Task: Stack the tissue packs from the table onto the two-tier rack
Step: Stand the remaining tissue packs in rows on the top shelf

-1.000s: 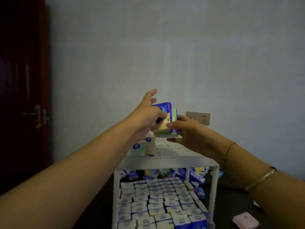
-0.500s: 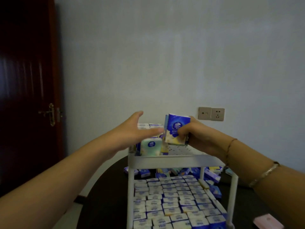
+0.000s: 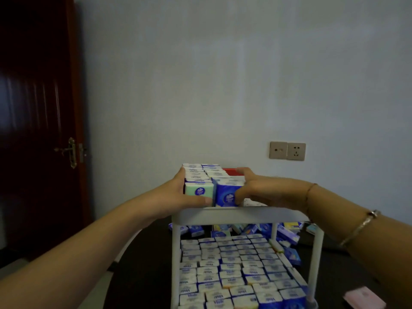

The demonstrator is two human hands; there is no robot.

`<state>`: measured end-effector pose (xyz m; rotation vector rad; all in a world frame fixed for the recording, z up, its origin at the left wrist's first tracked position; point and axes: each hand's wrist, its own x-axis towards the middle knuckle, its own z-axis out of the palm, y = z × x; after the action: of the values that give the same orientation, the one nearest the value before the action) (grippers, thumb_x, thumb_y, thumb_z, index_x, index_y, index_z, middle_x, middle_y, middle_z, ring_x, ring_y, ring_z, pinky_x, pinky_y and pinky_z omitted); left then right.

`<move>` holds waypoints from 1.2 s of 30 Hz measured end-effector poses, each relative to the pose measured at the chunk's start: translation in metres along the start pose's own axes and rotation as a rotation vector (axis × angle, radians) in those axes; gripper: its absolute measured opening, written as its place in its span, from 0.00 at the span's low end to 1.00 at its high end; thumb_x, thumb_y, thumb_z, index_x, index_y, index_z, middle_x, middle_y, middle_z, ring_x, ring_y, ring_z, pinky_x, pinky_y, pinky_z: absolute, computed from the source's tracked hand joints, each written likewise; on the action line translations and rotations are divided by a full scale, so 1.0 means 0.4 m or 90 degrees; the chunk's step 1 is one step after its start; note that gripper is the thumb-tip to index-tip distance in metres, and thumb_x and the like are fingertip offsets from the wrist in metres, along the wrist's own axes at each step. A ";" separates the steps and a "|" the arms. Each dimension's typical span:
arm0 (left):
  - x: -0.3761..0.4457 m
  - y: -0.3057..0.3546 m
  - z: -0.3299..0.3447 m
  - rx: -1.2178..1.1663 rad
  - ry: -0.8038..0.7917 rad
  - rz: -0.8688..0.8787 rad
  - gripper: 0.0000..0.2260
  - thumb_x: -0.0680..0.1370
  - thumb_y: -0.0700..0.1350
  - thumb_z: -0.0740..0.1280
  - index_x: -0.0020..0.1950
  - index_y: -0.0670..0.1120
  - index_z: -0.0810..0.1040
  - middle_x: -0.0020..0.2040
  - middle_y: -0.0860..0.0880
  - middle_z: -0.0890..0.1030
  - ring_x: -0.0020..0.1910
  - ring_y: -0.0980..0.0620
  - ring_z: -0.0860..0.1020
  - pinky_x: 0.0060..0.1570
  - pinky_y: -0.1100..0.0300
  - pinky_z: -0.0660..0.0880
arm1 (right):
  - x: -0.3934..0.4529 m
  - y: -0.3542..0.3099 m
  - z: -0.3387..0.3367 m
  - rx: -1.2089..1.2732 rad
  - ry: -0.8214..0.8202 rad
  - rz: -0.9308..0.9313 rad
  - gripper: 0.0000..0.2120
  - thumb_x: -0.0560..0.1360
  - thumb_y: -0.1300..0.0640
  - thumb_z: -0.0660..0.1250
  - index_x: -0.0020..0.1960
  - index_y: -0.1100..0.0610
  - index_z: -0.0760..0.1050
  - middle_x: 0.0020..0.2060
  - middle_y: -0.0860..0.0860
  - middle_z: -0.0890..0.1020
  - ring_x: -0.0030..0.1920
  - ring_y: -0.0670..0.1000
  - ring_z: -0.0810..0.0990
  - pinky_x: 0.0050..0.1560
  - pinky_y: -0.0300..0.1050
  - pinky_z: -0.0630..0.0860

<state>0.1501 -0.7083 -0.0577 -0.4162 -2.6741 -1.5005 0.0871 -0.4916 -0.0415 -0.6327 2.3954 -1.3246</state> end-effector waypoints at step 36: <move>-0.094 0.012 0.425 0.298 0.038 0.278 0.10 0.77 0.39 0.63 0.54 0.51 0.77 0.52 0.56 0.78 0.50 0.63 0.75 0.53 0.65 0.72 | -0.370 0.365 -0.036 -0.048 0.530 -0.153 0.05 0.75 0.64 0.64 0.47 0.56 0.74 0.45 0.53 0.79 0.46 0.50 0.78 0.41 0.33 0.71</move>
<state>0.2026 -0.5702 -0.1502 -0.8279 -2.5447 -0.7334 0.1736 -0.3348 -0.1486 -0.4430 3.0951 -1.8840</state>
